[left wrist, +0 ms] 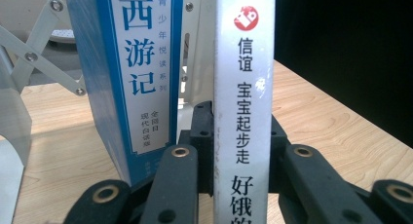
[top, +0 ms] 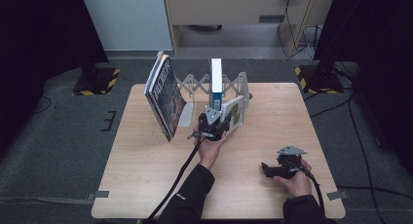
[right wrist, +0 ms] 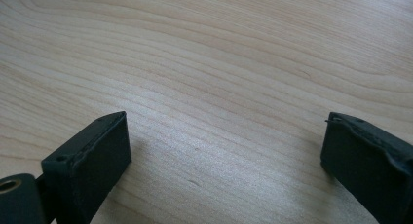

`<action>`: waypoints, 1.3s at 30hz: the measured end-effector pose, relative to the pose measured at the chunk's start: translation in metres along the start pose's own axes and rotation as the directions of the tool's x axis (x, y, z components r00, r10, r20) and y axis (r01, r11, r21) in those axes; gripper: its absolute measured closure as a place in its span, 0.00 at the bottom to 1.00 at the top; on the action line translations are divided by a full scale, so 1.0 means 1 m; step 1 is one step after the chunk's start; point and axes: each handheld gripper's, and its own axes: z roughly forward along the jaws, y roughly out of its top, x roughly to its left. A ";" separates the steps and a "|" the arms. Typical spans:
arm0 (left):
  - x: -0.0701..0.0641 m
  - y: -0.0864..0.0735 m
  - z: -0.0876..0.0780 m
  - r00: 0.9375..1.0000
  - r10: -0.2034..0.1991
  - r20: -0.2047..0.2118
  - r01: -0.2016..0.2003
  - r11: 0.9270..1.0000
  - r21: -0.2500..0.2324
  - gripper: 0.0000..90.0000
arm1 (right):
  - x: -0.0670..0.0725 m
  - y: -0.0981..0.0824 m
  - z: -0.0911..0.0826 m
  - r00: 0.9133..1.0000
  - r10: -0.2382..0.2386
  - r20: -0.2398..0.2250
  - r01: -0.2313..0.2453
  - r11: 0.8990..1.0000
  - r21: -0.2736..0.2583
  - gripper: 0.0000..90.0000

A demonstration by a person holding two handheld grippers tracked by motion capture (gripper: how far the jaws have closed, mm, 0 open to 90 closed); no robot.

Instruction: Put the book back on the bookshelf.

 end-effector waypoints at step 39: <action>-0.005 -0.056 -0.008 0.998 0.062 0.001 -0.062 0.988 0.140 0.81 | 0.000 0.000 0.000 1.000 -0.004 -0.004 0.004 1.000 0.004 0.04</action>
